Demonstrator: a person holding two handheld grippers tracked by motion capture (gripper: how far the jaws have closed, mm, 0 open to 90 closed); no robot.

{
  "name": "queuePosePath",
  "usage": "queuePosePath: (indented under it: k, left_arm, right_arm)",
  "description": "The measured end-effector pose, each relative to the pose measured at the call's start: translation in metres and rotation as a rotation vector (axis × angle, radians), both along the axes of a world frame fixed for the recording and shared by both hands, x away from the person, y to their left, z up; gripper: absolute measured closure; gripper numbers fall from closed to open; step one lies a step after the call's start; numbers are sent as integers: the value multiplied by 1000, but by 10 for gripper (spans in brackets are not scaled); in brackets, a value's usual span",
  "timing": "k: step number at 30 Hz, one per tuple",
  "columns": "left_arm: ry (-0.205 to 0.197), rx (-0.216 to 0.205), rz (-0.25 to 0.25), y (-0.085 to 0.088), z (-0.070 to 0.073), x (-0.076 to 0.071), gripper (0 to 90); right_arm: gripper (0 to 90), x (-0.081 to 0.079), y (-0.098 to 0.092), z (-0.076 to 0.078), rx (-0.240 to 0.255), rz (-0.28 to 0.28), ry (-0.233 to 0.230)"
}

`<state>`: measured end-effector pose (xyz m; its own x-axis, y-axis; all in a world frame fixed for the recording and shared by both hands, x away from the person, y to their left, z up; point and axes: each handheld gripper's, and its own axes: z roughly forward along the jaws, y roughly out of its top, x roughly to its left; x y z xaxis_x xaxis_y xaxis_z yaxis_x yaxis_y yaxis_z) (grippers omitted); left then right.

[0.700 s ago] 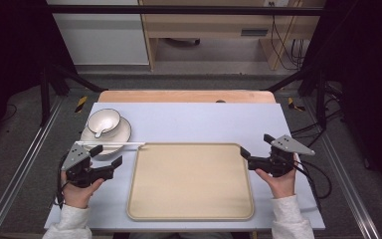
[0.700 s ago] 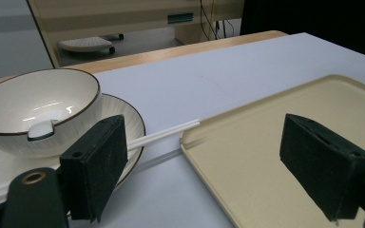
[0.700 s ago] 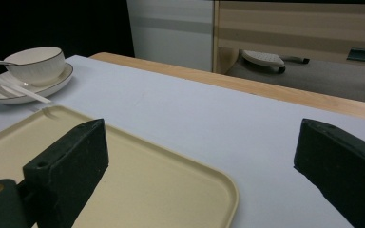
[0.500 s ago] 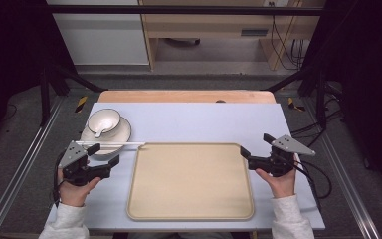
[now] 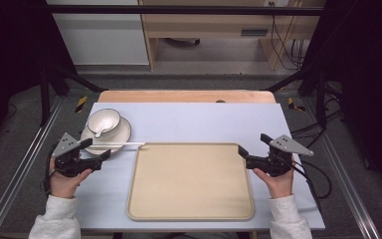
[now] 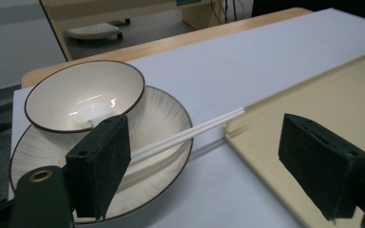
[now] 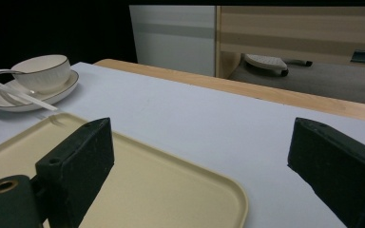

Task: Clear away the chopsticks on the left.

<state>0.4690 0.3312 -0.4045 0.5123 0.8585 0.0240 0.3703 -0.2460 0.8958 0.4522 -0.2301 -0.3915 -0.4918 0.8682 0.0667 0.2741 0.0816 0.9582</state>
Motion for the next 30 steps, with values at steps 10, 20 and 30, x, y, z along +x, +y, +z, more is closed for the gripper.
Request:
queuePosePath:
  k: [10,20,30]
  left_arm:
    - [78,69,22,19,-14,26,234]
    - [127,131,52,21,-33,56,316]
    - [138,199,56,18,-45,64,448]
  right_arm:
    - [78,1,8,3,-31,14,3]
    - [77,4,9,1,-49,16,22]
    - [77,4,8,0,-54,17,27]
